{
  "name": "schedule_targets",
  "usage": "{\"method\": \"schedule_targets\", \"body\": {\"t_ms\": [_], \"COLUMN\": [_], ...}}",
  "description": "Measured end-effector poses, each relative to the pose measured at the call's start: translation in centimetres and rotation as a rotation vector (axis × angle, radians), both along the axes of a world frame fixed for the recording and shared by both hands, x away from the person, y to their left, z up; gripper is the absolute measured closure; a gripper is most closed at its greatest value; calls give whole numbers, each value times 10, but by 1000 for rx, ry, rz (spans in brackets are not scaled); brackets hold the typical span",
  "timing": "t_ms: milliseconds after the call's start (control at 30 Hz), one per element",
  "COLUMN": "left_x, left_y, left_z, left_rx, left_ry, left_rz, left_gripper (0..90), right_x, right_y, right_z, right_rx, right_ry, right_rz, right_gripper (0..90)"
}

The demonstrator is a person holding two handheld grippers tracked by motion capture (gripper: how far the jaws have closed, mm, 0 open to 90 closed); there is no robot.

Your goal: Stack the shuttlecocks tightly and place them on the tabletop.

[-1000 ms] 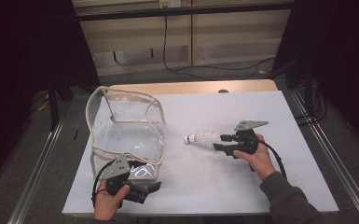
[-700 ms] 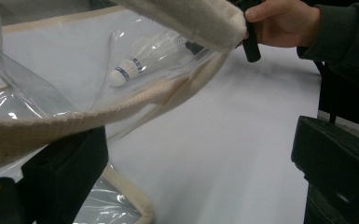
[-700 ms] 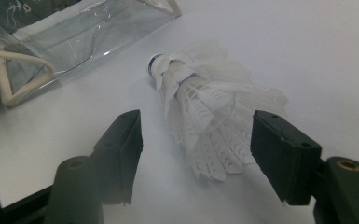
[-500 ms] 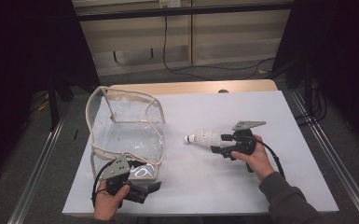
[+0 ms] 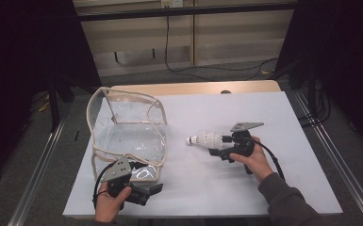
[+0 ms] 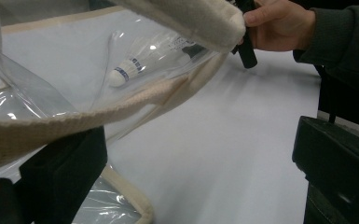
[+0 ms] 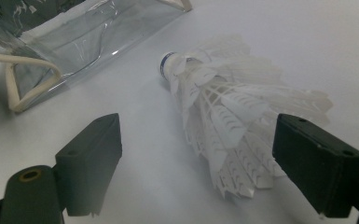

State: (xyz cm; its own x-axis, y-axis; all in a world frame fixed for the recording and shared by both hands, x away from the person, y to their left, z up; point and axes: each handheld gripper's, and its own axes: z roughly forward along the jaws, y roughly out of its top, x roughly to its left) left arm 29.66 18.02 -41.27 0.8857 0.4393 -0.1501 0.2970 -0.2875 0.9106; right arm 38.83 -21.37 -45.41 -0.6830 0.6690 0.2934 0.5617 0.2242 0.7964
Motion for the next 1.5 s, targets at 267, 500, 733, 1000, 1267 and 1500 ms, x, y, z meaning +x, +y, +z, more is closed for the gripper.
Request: {"method": "schedule_targets", "body": {"t_ms": [267,500,733,1000,1267,1500], "left_x": [0,0,0,0,0,1], "left_y": [0,0,0,0,1,1], "left_z": [0,0,0,0,0,0], "left_rx": [-2,-2,-2,-4,-3,-5], "left_ry": [0,1,0,2,1,2], "left_rz": [0,0,-1,-1,-2,-2], "left_gripper": [32,32,32,32,32,32], "right_x": [3,4,5,8,9,10], "right_y": [5,8,13,19,24,25], "right_z": [-1,-4,-4,-4,-5,-6], "right_rx": [6,9,-1,-1,-9,-16], "right_ry": [7,13,7,15,12,4], "right_rz": [-9,-13,-7,-6,-15,-35], "right_gripper": [164,197,201,201,249,331]}}
